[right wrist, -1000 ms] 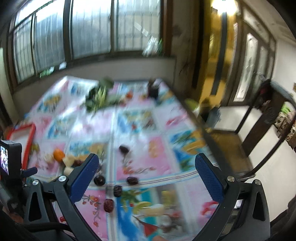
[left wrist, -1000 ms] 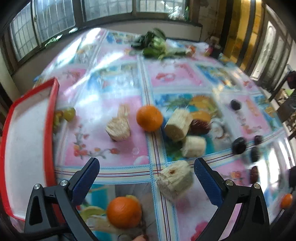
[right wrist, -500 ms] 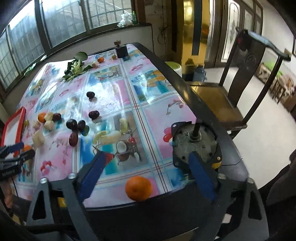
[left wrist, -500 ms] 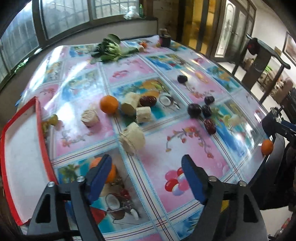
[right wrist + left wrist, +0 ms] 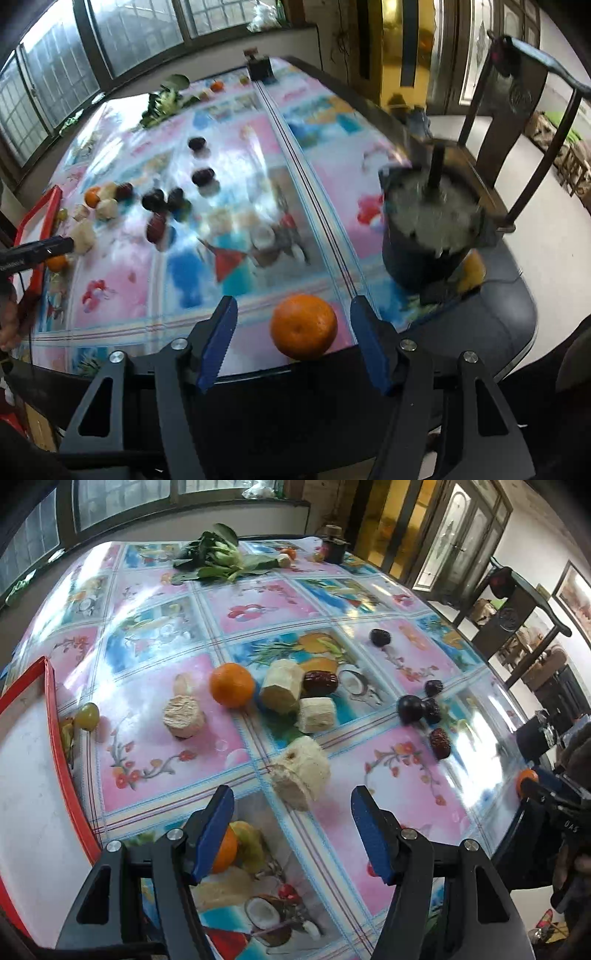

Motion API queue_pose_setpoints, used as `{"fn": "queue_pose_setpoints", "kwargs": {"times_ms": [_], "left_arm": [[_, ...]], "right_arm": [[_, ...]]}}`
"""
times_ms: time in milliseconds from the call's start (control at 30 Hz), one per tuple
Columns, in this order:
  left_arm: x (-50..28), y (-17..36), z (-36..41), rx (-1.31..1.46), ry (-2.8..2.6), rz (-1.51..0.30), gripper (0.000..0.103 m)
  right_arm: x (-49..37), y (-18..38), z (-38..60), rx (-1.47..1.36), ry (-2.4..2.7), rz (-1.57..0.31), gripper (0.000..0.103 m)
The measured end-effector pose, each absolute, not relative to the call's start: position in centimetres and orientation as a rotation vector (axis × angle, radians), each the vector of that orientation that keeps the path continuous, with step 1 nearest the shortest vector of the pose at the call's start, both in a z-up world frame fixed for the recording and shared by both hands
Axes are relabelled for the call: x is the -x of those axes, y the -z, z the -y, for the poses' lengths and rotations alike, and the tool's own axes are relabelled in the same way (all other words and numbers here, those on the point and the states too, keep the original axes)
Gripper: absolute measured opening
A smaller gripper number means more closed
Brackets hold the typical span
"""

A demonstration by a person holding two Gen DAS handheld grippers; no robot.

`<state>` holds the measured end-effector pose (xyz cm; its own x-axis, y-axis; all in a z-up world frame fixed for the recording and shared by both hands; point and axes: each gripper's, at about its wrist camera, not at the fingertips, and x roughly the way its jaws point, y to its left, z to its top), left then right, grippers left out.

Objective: Organize fruits
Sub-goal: 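Grasp an orange with the right tool while the left tool grasps a pale yam chunk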

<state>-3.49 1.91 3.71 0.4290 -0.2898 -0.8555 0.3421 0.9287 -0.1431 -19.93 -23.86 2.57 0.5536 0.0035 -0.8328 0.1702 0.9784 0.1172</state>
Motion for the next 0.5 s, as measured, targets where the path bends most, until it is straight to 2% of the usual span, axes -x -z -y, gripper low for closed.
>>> {"fn": "queue_pose_setpoints", "kwargs": {"times_ms": [67, 167, 233, 500], "left_arm": [[3.2, -3.3, -1.8, -0.061, 0.414, -1.075, 0.064], [2.6, -2.8, -1.6, -0.057, 0.431, -1.102, 0.048], [2.3, -2.4, -1.1, -0.057, 0.448, -1.124, 0.037], [1.6, -1.8, 0.5, -0.090, 0.438, -1.119, 0.036]], "right_arm": [[19.6, -1.8, 23.7, -0.193, 0.092, -1.005, 0.048], [19.7, -1.6, 23.2, -0.161, 0.101, -0.991, 0.038], [19.8, -1.6, 23.2, -0.157, 0.105, -0.988, 0.038], [19.9, -1.6, 23.0, -0.143, 0.106, -0.975, 0.038]]}}
